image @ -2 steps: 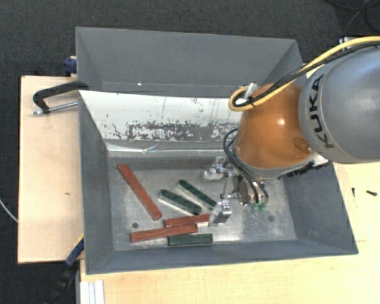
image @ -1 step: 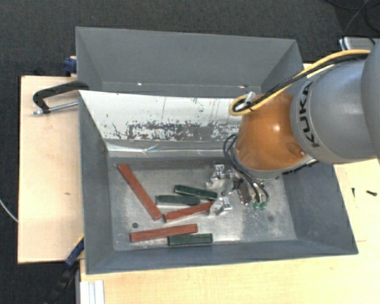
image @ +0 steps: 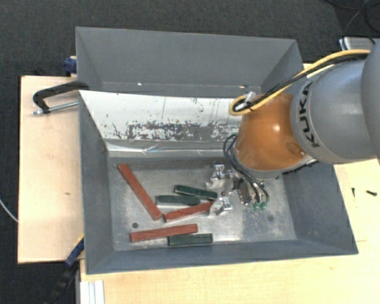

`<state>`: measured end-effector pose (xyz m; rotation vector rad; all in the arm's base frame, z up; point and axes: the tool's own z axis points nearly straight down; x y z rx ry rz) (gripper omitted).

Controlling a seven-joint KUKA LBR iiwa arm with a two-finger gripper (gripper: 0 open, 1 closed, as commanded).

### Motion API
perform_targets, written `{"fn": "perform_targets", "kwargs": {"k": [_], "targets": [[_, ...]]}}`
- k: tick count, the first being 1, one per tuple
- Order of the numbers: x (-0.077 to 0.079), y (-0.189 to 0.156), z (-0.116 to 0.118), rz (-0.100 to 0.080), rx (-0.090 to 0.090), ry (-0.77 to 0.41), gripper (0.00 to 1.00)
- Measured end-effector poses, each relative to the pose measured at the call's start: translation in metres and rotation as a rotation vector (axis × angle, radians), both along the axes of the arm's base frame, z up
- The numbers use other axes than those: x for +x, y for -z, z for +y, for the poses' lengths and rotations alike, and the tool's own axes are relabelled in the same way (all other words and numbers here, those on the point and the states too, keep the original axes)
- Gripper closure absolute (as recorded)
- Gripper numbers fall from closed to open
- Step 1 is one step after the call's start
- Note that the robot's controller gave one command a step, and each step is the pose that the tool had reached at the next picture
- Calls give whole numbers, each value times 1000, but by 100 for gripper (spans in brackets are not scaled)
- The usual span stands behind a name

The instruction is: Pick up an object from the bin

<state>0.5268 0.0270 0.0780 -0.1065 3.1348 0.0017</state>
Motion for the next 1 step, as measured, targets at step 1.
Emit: {"fn": "perform_targets", "kwargs": {"k": [1], "targets": [[0, -137, 2, 1, 0, -45, 100]]}}
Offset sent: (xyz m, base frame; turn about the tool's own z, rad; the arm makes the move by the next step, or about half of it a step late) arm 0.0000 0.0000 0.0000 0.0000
